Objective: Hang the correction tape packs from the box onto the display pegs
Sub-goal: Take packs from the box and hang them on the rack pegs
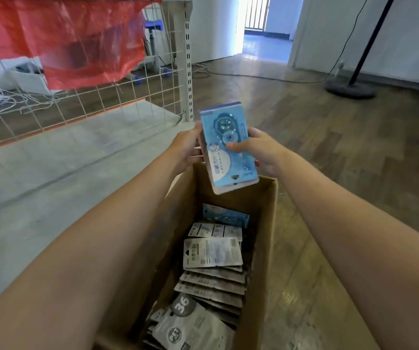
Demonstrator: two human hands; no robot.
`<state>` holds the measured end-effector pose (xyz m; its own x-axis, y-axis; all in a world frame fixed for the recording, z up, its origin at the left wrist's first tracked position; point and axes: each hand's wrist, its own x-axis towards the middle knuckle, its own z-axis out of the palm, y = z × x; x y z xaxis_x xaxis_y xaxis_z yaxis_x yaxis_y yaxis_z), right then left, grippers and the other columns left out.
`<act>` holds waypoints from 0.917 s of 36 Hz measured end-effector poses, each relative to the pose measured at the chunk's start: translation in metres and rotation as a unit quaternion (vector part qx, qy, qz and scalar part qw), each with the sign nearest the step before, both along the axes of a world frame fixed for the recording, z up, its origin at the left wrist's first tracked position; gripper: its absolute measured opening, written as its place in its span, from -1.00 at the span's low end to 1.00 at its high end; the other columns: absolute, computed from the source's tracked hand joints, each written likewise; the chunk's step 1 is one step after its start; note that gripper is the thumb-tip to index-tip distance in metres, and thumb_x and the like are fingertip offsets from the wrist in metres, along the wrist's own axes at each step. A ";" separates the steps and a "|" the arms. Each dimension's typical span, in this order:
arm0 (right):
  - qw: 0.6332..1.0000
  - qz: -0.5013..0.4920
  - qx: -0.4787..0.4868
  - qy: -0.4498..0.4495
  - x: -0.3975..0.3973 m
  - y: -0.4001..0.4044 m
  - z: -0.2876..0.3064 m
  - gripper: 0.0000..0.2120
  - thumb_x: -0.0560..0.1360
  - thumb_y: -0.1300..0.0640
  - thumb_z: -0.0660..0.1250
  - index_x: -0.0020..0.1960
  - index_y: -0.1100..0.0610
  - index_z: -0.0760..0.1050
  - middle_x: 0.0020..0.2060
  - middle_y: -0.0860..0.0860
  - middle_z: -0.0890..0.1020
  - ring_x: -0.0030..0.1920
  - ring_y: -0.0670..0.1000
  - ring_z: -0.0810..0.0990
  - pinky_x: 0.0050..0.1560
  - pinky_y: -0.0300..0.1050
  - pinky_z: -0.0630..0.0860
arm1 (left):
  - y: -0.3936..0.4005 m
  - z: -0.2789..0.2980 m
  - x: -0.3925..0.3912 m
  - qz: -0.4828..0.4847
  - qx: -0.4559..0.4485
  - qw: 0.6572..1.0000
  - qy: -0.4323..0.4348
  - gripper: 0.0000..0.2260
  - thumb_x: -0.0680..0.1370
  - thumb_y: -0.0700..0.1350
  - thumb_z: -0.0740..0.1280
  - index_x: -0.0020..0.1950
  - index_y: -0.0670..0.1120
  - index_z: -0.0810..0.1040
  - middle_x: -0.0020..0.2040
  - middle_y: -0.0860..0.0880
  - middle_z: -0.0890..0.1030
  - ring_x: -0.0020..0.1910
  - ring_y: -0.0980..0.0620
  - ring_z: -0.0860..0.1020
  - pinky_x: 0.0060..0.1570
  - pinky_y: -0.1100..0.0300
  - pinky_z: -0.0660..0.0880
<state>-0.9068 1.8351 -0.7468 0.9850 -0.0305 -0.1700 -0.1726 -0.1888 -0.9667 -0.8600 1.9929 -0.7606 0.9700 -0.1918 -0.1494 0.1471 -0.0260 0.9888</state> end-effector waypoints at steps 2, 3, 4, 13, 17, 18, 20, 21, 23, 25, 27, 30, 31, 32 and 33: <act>0.991 0.032 -0.132 -0.016 0.000 -0.001 0.000 -0.60 0.46 0.23 0.43 0.26 0.16 0.43 0.13 0.07 0.60 0.09 0.08 0.59 0.12 0.05 0.52 | 0.006 -0.004 0.005 0.034 0.026 0.999 -0.017 -0.65 0.63 0.14 0.15 0.12 -0.12 0.50 0.00 -0.09 0.58 -0.08 -0.03 0.59 -0.13 0.14 0.56; 0.972 0.059 -0.226 -0.024 -0.002 -0.001 0.001 -0.59 0.45 0.21 0.43 0.26 0.16 0.42 0.13 0.07 0.57 0.10 0.09 0.56 0.11 0.00 0.48 | 0.010 -0.006 0.009 0.052 0.070 0.995 -0.047 -0.67 0.62 0.13 0.18 0.12 -0.12 0.47 0.03 -0.07 0.56 -0.03 -0.04 0.58 -0.06 0.12 0.55; 0.943 0.088 -0.318 -0.032 -0.003 -0.001 0.001 -0.58 0.45 0.18 0.43 0.27 0.14 0.41 0.11 0.06 0.54 0.08 0.08 0.52 0.05 -0.05 0.44 | 0.013 -0.008 0.011 0.061 0.121 0.987 -0.090 -0.69 0.60 0.13 0.23 0.11 -0.11 0.46 0.06 -0.05 0.54 0.03 -0.03 0.56 -0.01 0.14 0.52; 0.856 0.176 -0.484 -0.045 -0.001 0.000 -0.010 -0.54 0.41 0.06 0.47 0.25 0.05 0.41 0.06 0.02 0.48 0.05 0.06 0.45 0.02 -0.05 0.41 | 0.007 -0.018 0.000 -0.177 0.282 0.927 -0.172 -0.67 0.39 -0.14 0.53 0.07 -0.08 0.49 -0.04 0.05 0.49 -0.11 0.18 0.47 -0.20 0.43 0.47; 0.899 0.046 -0.421 -0.113 0.004 -0.013 -0.015 -0.46 0.41 0.00 0.47 0.32 0.03 0.36 0.24 0.03 0.46 0.25 0.08 0.43 0.30 0.10 0.35 | 0.011 -0.019 0.007 -0.089 0.215 0.960 -0.155 -0.79 0.39 -0.10 0.53 -0.13 -0.07 0.52 -0.15 0.00 0.52 -0.15 0.12 0.51 -0.18 0.30 0.50; 0.914 0.001 -0.384 -0.133 0.005 -0.015 -0.013 -0.38 0.41 -0.01 0.48 0.38 0.06 0.32 0.31 0.05 0.41 0.31 0.08 0.39 0.34 0.08 0.32 | 0.013 -0.020 0.010 -0.049 0.189 0.970 -0.144 -0.79 0.38 -0.08 0.53 -0.13 -0.07 0.52 -0.16 0.00 0.53 -0.15 0.11 0.51 -0.18 0.27 0.50; 0.940 -0.087 -0.298 -0.145 0.008 -0.020 -0.009 -0.24 0.41 -0.04 0.48 0.48 0.11 0.20 0.43 0.10 0.28 0.42 0.10 0.29 0.42 0.08 0.26 | 0.015 -0.019 0.014 0.032 0.112 0.987 -0.111 -0.76 0.39 -0.05 0.53 -0.09 -0.11 0.54 -0.15 0.00 0.55 -0.15 0.10 0.54 -0.22 0.27 0.50; 0.953 -0.119 -0.245 -0.132 0.009 -0.022 -0.008 -0.19 0.42 -0.06 0.47 0.51 0.13 0.14 0.46 0.11 0.23 0.44 0.11 0.25 0.44 0.07 0.25 | 0.017 -0.017 0.015 0.067 0.055 0.992 -0.088 -0.73 0.39 -0.05 0.53 -0.04 -0.15 0.56 -0.12 -0.01 0.58 -0.13 0.07 0.57 -0.24 0.27 0.53; 0.977 -0.144 -0.133 -0.086 0.010 -0.023 -0.009 -0.17 0.44 -0.11 0.44 0.52 0.16 0.10 0.48 0.13 0.23 0.44 0.11 0.27 0.40 0.04 0.31 | 0.016 -0.011 0.015 0.123 -0.070 0.989 -0.042 -0.66 0.41 -0.07 0.52 0.08 -0.20 0.55 -0.07 -0.02 0.60 -0.12 0.05 0.61 -0.21 0.22 0.60; 0.991 -0.113 -0.065 -0.035 0.007 -0.020 -0.014 -0.22 0.47 -0.19 0.36 0.51 0.18 0.16 0.45 0.11 0.31 0.40 0.10 0.34 0.29 0.01 0.40 | 0.010 -0.006 0.013 0.161 -0.154 0.975 -0.010 -0.75 0.43 -0.08 0.50 0.01 -0.16 0.55 -0.09 0.00 0.61 -0.14 0.08 0.62 -0.11 0.14 0.63; 0.998 -0.067 0.001 0.003 0.003 -0.014 -0.018 -0.26 0.47 -0.24 0.31 0.47 0.17 0.24 0.41 0.10 0.37 0.37 0.10 0.38 0.26 0.03 0.43 | 0.000 -0.005 0.010 0.167 -0.206 0.964 0.001 -0.77 0.42 -0.07 0.51 -0.06 -0.13 0.54 -0.09 -0.03 0.63 -0.11 0.02 0.64 -0.05 0.05 0.63; 0.985 -0.045 0.166 -0.015 0.005 -0.002 -0.016 -0.45 0.52 -0.07 0.35 0.41 0.12 0.31 0.32 0.09 0.49 0.32 0.14 0.48 0.27 0.12 0.48 | -0.018 -0.009 0.005 0.127 -0.206 0.970 0.011 -0.76 0.41 -0.08 0.52 -0.09 -0.16 0.53 -0.12 -0.07 0.65 -0.12 -0.03 0.65 -0.12 0.07 0.63; 0.971 -0.061 0.229 -0.037 0.007 0.001 -0.012 -0.55 0.54 0.08 0.35 0.38 0.12 0.33 0.27 0.10 0.54 0.26 0.14 0.54 0.22 0.14 0.52 | -0.023 -0.011 0.003 0.106 -0.187 0.976 0.018 -0.76 0.42 -0.07 0.51 -0.10 -0.16 0.53 -0.14 -0.07 0.64 -0.14 -0.03 0.64 -0.13 0.08 0.63; 0.958 -0.085 0.267 -0.055 0.009 0.002 -0.009 -0.60 0.54 0.21 0.33 0.35 0.13 0.34 0.23 0.11 0.57 0.20 0.15 0.58 0.18 0.16 0.54 | -0.027 -0.012 0.002 0.086 -0.161 0.983 0.028 -0.76 0.42 -0.05 0.51 -0.10 -0.15 0.53 -0.15 -0.06 0.64 -0.15 -0.02 0.64 -0.13 0.09 0.63; 0.955 -0.107 0.267 -0.067 0.010 0.001 -0.007 -0.60 0.53 0.29 0.31 0.34 0.15 0.35 0.21 0.12 0.58 0.17 0.14 0.60 0.16 0.18 0.55 | -0.029 -0.013 0.000 0.068 -0.131 0.988 0.036 -0.75 0.43 -0.02 0.50 -0.10 -0.14 0.52 -0.15 -0.04 0.63 -0.15 -0.01 0.63 -0.11 0.08 0.62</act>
